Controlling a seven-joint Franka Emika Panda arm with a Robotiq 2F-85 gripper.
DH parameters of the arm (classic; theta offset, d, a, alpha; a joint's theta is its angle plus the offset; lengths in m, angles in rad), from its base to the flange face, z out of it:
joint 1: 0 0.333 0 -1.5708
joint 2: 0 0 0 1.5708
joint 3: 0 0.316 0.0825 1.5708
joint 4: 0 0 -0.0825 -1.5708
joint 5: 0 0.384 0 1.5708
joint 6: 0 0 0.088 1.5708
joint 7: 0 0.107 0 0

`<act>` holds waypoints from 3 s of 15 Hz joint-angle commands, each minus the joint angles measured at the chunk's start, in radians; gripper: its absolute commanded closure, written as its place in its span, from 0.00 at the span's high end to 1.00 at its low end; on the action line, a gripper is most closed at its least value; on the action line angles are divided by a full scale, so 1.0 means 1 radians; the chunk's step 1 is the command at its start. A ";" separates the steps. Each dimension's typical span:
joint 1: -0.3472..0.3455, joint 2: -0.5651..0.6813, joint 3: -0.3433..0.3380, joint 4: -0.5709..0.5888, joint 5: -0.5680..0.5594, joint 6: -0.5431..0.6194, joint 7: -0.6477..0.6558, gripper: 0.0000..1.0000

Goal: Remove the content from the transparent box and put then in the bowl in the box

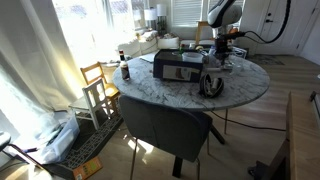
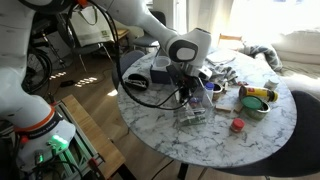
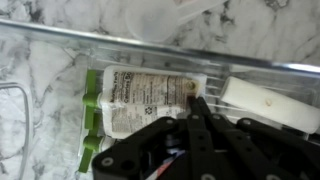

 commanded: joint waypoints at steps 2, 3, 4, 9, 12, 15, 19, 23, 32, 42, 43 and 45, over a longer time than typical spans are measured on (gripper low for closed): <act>0.006 -0.096 0.004 -0.032 -0.001 -0.008 -0.018 0.00; 0.005 -0.129 0.009 -0.044 0.006 -0.009 -0.026 0.00; 0.008 -0.160 0.010 -0.057 0.007 -0.005 -0.028 0.00; 0.024 -0.337 0.018 -0.130 0.017 0.027 -0.051 0.00; 0.038 -0.467 0.029 -0.207 0.035 0.049 -0.090 0.00; 0.062 -0.599 0.039 -0.291 0.050 0.074 -0.136 0.00; 0.106 -0.719 0.056 -0.358 0.139 0.049 -0.200 0.00; 0.161 -0.758 0.066 -0.394 0.225 0.053 -0.245 0.00; 0.221 -0.659 0.080 -0.393 0.377 0.033 -0.320 0.00; 0.205 -0.494 0.102 -0.345 0.386 0.118 -0.292 0.00; 0.204 -0.479 0.104 -0.339 0.378 0.129 -0.287 0.00; 0.199 -0.445 0.106 -0.323 0.368 0.145 -0.275 0.00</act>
